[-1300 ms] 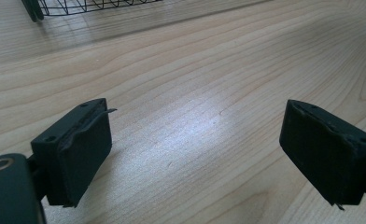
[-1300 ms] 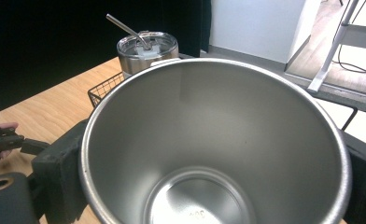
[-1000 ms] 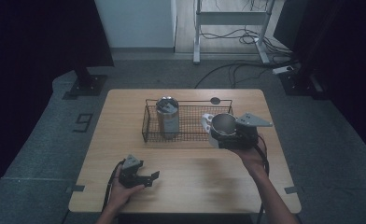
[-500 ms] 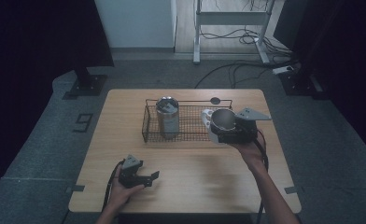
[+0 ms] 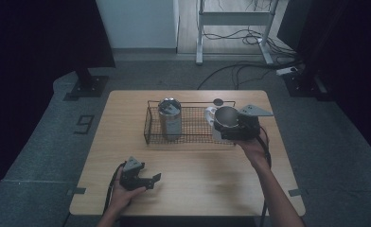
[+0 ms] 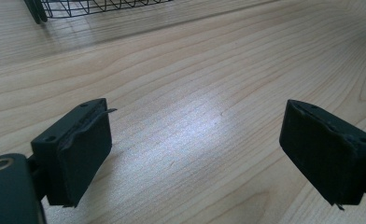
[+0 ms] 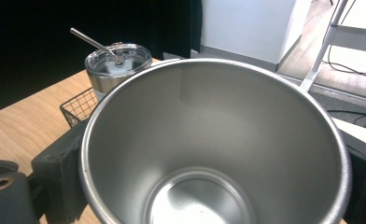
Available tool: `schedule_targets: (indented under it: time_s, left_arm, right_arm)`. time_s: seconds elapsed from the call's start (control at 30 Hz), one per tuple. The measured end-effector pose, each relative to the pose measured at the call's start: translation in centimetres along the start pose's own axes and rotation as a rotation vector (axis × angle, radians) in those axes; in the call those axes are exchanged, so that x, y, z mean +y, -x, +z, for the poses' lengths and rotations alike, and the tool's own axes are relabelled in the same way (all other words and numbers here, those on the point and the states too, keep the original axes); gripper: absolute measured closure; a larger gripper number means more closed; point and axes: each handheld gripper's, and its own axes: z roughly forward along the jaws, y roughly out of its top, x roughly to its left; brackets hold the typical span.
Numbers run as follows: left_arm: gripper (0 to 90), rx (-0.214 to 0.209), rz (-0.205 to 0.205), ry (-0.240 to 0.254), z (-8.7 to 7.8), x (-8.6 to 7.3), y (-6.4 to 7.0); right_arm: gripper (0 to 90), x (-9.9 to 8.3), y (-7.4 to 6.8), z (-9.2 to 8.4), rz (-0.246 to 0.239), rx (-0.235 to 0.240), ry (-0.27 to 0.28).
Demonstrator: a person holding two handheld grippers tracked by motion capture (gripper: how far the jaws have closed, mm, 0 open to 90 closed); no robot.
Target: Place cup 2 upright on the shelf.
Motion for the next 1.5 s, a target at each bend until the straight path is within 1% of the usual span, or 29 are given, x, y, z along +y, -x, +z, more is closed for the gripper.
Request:
schedule_targets:
  time_s: [0.27,0.37,0.6,0.97,1.17,1.5]
  left_arm:
    - [9.5,0.0,-0.001,0.0,0.0,0.0,0.0]
    - [9.6,-0.001,0.0,0.0,-0.1,0.0,0.0]
    - [9.6,-0.002,-0.001,0.0,-0.1,0.0,-0.1]
    - [9.7,-0.003,-0.001,0.001,-0.1,0.0,0.0]
    - [10.7,0.002,-0.003,0.001,-0.1,0.0,0.0]
    - [10.7,0.013,-0.012,0.007,-0.2,0.0,-0.1]
  right_arm:
    - [6.4,0.3,0.7,0.8,0.007,-0.009,-0.003]
    - [6.4,0.4,0.9,1.1,-0.003,-0.013,-0.008]
    - [6.4,0.6,1.3,1.5,0.008,-0.015,-0.009]
    - [6.4,1.2,1.9,2.2,0.01,-0.03,-0.028]
    - [6.4,1.4,2.4,3.0,0.02,-0.038,-0.034]
    - [6.3,1.5,2.9,4.3,0.01,-0.047,-0.053]
